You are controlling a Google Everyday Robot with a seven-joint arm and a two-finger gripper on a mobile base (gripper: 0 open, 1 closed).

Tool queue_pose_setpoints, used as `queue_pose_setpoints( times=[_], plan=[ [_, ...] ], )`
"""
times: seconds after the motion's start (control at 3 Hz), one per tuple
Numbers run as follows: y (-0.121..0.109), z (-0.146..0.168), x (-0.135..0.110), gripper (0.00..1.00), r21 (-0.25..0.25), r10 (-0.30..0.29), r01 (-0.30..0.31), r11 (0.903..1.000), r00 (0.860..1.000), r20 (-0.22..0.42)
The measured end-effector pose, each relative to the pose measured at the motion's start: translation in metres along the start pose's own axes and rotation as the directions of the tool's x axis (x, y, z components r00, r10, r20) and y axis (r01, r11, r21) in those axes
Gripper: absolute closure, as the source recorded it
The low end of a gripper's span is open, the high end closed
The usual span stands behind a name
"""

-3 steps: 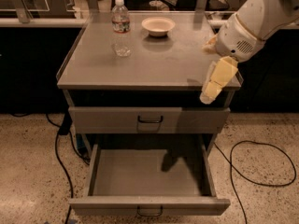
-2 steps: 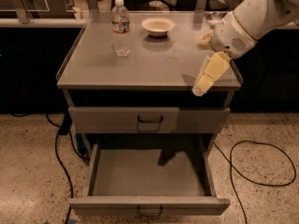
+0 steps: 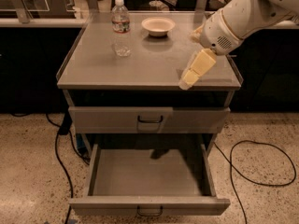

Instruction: Place water bottle into middle drawer

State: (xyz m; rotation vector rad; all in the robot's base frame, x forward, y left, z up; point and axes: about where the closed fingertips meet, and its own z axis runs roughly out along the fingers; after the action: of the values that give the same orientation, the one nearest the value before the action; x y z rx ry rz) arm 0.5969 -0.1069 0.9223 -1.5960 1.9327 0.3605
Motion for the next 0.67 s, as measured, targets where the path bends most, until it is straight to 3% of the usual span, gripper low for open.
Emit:
queue_pose_setpoints(
  times=[0.33,0.67],
  plan=[
    [0.0,0.0,0.0,0.0,0.0,0.0,0.0,1.0,1.0,0.0],
    [-0.015,0.008,-0.007,0.0,-0.002,0.002,-0.002,1.0,0.999,0.032]
  ],
)
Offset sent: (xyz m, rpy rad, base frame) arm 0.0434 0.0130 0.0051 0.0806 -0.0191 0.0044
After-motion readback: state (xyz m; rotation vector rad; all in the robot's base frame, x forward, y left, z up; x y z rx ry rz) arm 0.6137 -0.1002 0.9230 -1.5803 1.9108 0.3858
